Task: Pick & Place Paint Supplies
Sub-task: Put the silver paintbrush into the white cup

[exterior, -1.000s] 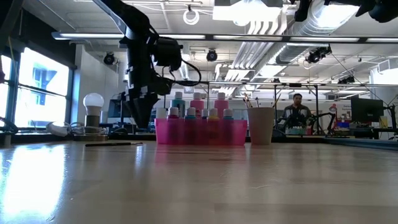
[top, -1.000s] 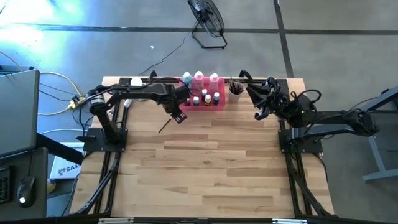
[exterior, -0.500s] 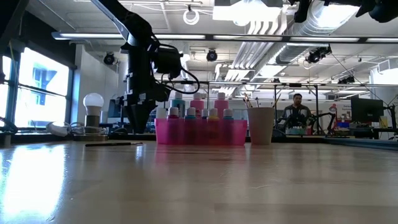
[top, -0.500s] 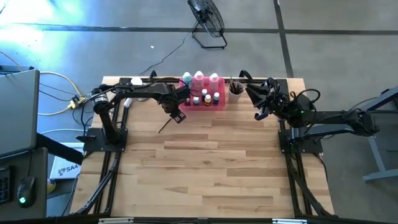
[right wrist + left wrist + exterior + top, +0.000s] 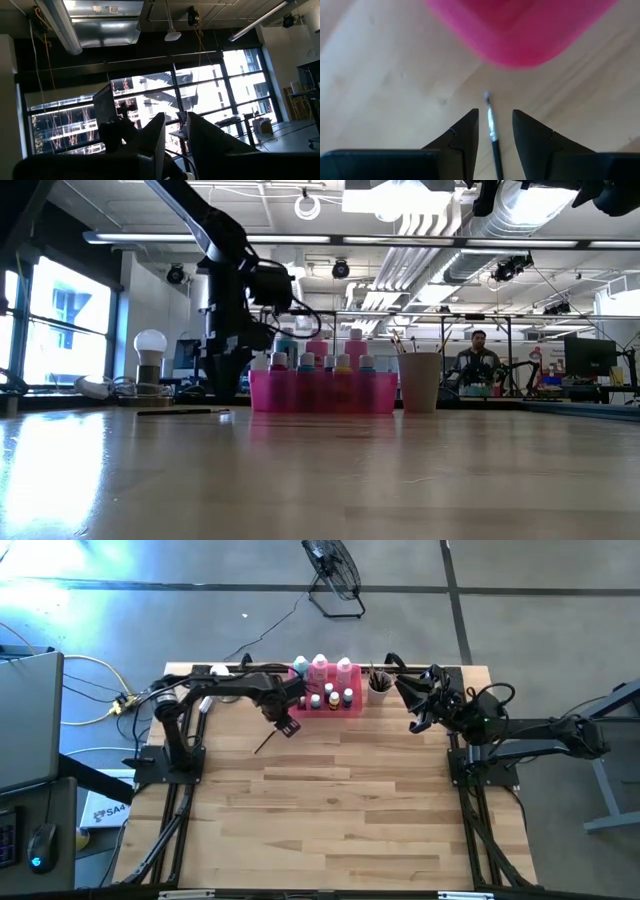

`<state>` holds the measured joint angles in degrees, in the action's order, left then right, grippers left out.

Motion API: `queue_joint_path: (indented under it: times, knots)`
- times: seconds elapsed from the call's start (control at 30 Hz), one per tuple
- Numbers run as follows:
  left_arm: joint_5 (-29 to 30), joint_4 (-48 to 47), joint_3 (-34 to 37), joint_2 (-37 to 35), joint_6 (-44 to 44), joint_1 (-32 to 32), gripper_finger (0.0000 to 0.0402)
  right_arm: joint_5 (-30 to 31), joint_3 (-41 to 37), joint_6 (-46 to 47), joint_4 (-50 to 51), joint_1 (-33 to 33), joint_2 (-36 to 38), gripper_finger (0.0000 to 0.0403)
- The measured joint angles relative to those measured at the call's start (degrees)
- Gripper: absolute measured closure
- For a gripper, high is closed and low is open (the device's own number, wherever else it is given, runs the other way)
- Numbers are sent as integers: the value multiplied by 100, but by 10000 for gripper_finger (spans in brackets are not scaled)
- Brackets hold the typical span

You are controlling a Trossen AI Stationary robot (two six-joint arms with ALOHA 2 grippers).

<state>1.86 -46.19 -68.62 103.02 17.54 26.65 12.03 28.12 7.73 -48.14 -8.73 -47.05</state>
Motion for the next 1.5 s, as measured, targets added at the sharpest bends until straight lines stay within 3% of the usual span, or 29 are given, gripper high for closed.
queue_joint_path:
  times: [0.57, 0.97, 1.23, 1.5]
  knots:
    - [-86, 136, -7, 462, 35, -2, 290, 0, 0, 0, -6, 0, -2, 330]
    - [45, 177, -7, 475, -76, -2, 394, 0, 0, -2, -7, 0, 0, 330]
    - [-408, 39, -11, 484, -76, 10, 394, -15, 0, -12, -5, 0, -2, 330]
    - [-387, 0, -7, 488, -59, 3, 400, -17, 0, -41, -5, 0, -2, 330]
